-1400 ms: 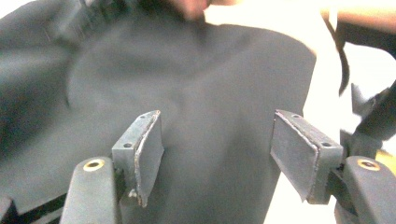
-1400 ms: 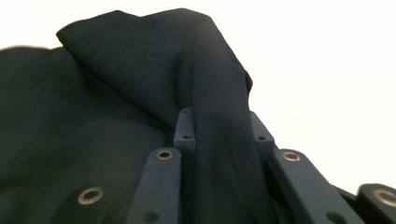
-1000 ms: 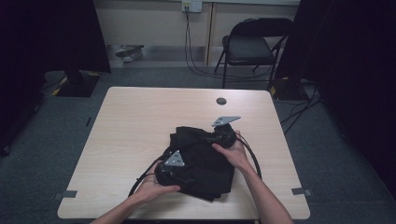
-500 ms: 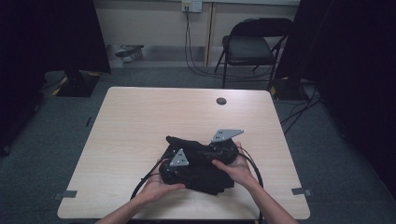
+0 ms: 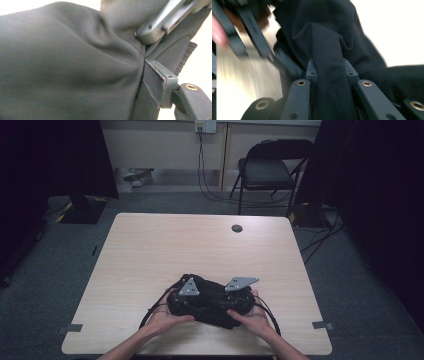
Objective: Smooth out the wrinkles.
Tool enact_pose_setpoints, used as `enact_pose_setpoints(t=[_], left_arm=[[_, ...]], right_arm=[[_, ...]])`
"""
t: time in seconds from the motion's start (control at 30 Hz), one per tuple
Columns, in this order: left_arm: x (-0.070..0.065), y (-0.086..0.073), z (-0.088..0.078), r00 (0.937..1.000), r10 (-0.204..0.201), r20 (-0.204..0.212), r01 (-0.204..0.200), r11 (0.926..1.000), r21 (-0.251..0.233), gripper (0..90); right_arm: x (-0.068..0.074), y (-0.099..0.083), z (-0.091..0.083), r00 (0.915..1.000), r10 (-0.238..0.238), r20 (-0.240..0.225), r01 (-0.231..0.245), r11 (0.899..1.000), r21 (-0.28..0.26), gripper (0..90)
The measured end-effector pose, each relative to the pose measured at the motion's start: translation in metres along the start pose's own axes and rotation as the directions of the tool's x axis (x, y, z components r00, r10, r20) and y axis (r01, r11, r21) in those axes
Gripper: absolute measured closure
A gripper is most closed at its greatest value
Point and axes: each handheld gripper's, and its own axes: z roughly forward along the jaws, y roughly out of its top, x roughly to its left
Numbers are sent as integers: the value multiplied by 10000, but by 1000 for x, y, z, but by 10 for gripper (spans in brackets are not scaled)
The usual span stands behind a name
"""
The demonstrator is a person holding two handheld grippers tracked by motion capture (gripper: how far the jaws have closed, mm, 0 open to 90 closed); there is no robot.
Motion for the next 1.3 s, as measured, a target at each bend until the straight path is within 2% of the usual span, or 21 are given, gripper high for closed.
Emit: enact_pose_setpoints(t=[0.1,0.2,0.3,0.4,0.43,0.5,0.53,0.6,0.63,0.7,0.73,0.77,0.83,0.87,0.9,0.93,1.0,1.07,1.17,1.23,1.3], left_arm=[[1,-1,-24,9997,-164,-188,161,9997,-199,462],[-1,-2,-45,9995,-196,-240,178,9971,-745,526],[0,3,-60,9982,-443,-409,369,9854,-1664,540],[1,12,-69,9957,-638,-672,451,9673,-2498,494],[2,15,-70,9943,-735,-773,500,9612,-2712,492],[3,22,-72,9904,-724,-1182,332,9518,-3048,477],[4,26,-72,9902,-665,-1228,258,9513,-3072,471],[6,30,-64,9932,-699,-927,416,9595,-2786,469],[7,30,-57,9940,-679,-860,444,9671,-2505,464],[7,29,-43,9953,-632,-733,472,9780,-2031,441],[7,28,-36,9968,-512,-609,396,9833,-1775,434],[7,25,-29,9969,-411,-669,307,9883,-1496,432],[6,18,-18,9973,-486,-545,436,9951,-892,417],[3,14,-15,9983,-189,-553,164,9989,-449,412],[3,14,-15,9983,-189,-553,164,9989,-449,406],[1,12,-16,9984,-48,-568,25,9991,-412,406],[-1,8,-18,9987,115,-491,-131,9994,-324,403],[-2,5,-18,9988,257,-408,-259,9997,-46,398],[-2,2,-17,9993,150,-357,-152,9999,-53,385],[-1,2,-18,9994,94,-324,-97,9999,-100,383],[0,3,-20,9995,-208,-236,200,9993,-312,381]], right_arm=[[3,-4,3,9999,-110,109,109,9999,49,732],[3,-6,3,9999,-88,101,88,10000,18,732],[5,-6,4,9995,-182,251,182,9998,17,726],[9,-5,0,9991,-307,305,311,9994,-121,683],[10,-4,-2,9992,-281,269,286,9994,-171,664],[12,-2,-8,9996,-247,148,252,9992,-298,611],[13,-2,-11,9997,-193,125,198,9991,-370,602],[17,-4,-16,9999,-36,96,41,9988,-496,557],[19,-5,-19,10000,77,49,-74,9986,-522,546],[26,-10,-23,10000,-33,46,35,9988,-495,524],[29,-11,-26,10000,-51,-15,51,9989,-466,522],[31,-13,-29,9999,-36,-116,30,9987,-513,517],[35,-15,-34,9994,88,-340,-105,9988,-474,507],[37,-15,-38,9994,40,-350,-57,9988,-486,508],[37,-15,-38,9994,40,-350,-57,9988,-486,508],[37,-12,-47,9991,-24,-418,0,9984,-567,537],[33,-6,-58,9990,174,-424,-218,9940,-1071,560],[28,4,-68,9995,241,-187,-266,9892,-1441,563],[15,9,-68,9979,318,567,-243,9915,-1275,533],[4,0,-59,9950,489,866,-433,9970,-646,517],[-1,-17,-50,9937,848,738,-832,9962,-239,480]])
